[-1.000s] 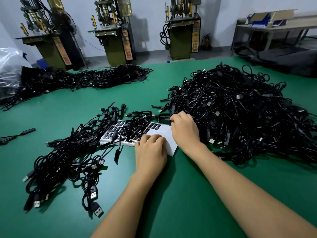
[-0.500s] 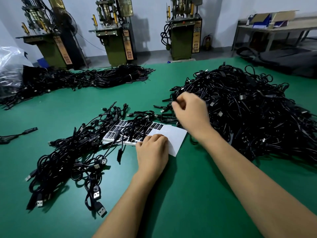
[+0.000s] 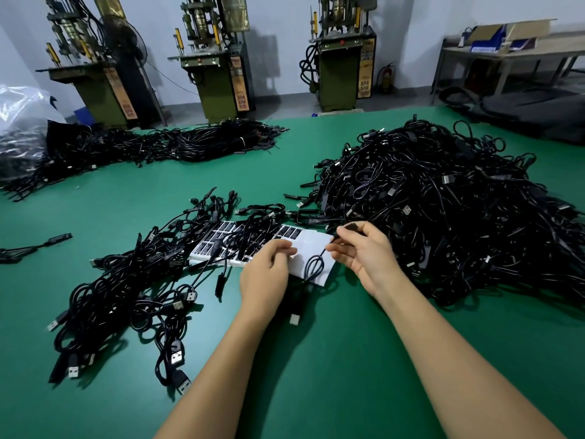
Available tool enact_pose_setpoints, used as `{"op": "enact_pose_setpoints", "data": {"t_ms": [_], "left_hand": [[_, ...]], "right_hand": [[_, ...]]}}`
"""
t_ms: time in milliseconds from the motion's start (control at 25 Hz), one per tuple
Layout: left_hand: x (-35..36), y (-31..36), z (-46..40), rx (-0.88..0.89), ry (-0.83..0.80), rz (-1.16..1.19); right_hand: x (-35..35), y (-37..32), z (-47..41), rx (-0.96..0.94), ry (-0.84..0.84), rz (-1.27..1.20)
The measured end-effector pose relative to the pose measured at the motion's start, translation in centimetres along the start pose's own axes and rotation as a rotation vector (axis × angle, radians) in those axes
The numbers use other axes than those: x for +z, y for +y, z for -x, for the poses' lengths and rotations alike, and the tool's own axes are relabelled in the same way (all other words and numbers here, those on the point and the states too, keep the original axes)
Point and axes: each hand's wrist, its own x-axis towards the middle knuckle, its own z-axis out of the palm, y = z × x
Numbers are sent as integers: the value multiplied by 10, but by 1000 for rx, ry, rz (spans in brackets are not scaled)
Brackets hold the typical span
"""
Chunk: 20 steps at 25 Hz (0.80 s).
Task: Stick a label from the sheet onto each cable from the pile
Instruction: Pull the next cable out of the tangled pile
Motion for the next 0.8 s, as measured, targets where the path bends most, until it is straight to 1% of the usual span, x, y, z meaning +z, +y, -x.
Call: {"op": "enact_pose_setpoints", "data": {"t_ms": [80, 120, 200, 320, 440, 520, 600, 720, 800], "left_hand": [[-2, 1, -2, -57, -44, 163], [-2, 2, -2, -62, -66, 205], [-4, 0, -3, -5, -114, 204], [-9, -3, -5, 99, -183, 85], [-9, -4, -5, 185, -196, -81], [-7, -2, -3, 242, -189, -110], [-5, -1, -4, 255, -194, -121], [-4, -4, -7, 253, -141, -192], [-2, -8, -8, 300, -82, -311]], "right_hand": [[3, 7, -4, -18, -58, 95], [4, 9, -4, -28, -91, 149], [6, 11, -3, -43, -155, 227], [4, 12, -3, -67, -209, 267], [4, 14, -3, -115, -231, 359], [4, 16, -3, -159, -249, 434], [4, 19, -2, -189, -271, 497], [5, 24, -3, -201, -271, 587], [7, 27, -6, -206, -215, 593]]}}
